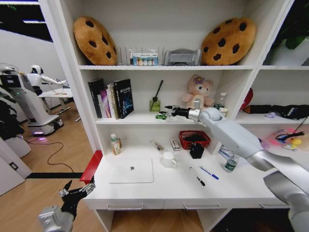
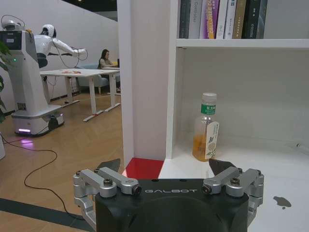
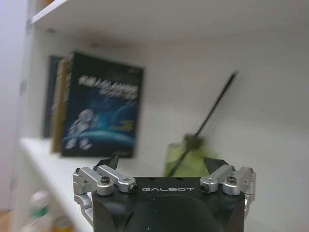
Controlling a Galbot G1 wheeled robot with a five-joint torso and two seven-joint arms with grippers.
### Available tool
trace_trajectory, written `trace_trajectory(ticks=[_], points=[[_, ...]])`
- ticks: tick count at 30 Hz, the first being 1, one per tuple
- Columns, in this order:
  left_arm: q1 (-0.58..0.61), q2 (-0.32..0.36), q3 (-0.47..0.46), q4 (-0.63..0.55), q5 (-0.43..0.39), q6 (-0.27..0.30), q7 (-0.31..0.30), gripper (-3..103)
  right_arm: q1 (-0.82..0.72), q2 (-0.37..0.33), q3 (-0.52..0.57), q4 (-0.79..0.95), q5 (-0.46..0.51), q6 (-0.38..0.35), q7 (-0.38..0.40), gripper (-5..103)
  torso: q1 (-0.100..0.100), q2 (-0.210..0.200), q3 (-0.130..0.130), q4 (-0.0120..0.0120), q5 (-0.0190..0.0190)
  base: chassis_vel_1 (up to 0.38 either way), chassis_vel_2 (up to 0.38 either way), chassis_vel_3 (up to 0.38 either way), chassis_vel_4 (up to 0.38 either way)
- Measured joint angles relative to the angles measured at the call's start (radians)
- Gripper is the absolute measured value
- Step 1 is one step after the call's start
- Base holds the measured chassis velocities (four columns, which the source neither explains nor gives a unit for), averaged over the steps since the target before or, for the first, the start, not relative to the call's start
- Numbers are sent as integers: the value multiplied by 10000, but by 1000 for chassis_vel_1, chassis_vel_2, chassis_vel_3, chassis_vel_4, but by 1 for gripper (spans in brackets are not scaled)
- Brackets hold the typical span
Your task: Organize the objects on the table.
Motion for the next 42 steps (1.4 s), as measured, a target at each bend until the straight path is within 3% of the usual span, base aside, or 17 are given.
trace_trajectory(ticks=[1,2,3,4,5,7,8,9,10,12,13,16,17,20,24,35,42], points=[[1,0,-2,0,0,0,-4,100,-587,-456,584,810,21,-476,1379,99,-1,0,-1,-6,2,0,0,0,0],[1,0,-2,0,0,0,-4,100,-587,-456,584,810,21,-476,1379,99,-1,0,-1,-6,2,0,0,0,0],[1,0,-2,0,0,0,0,100,-1561,-1284,1582,2075,116,-947,3203,100,1,0,0,-9,5,0,0,0,0],[1,-1,-2,0,0,0,0,100,-2312,-1758,2156,2752,118,-884,3953,100,-1,1,-2,-14,-1,0,0,0,0],[1,-1,-2,0,0,0,0,100,-2312,-1758,2156,2752,118,-884,3953,100,-1,1,-2,-14,-1,0,0,0,0],[1,-1,-1,0,0,0,7,100,-4561,-2541,3770,4099,-235,-350,5288,100,-4,1,-1,-22,14,0,0,0,0],[0,0,0,-1,0,0,11,100,-6026,-2641,5097,4693,-447,-166,5949,100,-3,1,-3,-15,3,0,0,0,0],[0,0,0,-1,0,0,11,100,-6026,-2641,5097,4693,-447,-166,5949,100,-3,1,-3,-15,3,0,0,0,0],[1,-2,-1,0,-1,0,6,100,-6934,-2607,5788,4983,-487,-141,6378,100,-4,3,-3,-10,-7,0,0,0,0],[0,-1,-2,-1,0,0,6,100,-9461,-2052,7438,5943,-67,-436,7684,100,-2,0,-1,-9,17,0,0,0,0],[0,-1,-2,-1,0,0,6,100,-9461,-2052,7438,5943,-67,-436,7684,100,-2,0,-1,-9,17,0,0,0,0],[1,0,-2,0,0,1,3,100,-11998,-1129,8821,7112,264,-894,7950,100,-2,2,-2,-6,-3,0,0,0,0],[1,0,-2,0,0,1,3,100,-11998,-1129,8821,7112,264,-894,7950,100,-2,2,-2,-6,-3,0,0,0,0],[1,0,-2,-1,0,0,1,100,-13726,-190,9153,7607,-156,-1075,7698,100,-3,2,-2,-13,3,0,0,0,0],[1,-1,-2,0,0,0,1,100,-14304,395,8888,7741,-181,-1453,7883,100,-3,1,-1,-8,3,0,0,0,0],[1,0,-2,0,0,1,-1,100,-14014,580,7987,6438,94,-2157,7475,100,-1,-1,0,-9,4,0,0,0,0],[0,0,-1,0,0,0,-4,100,-12982,299,7337,5191,300,-2469,6603,100,0,-1,0,-9,3,0,0,0,0]])
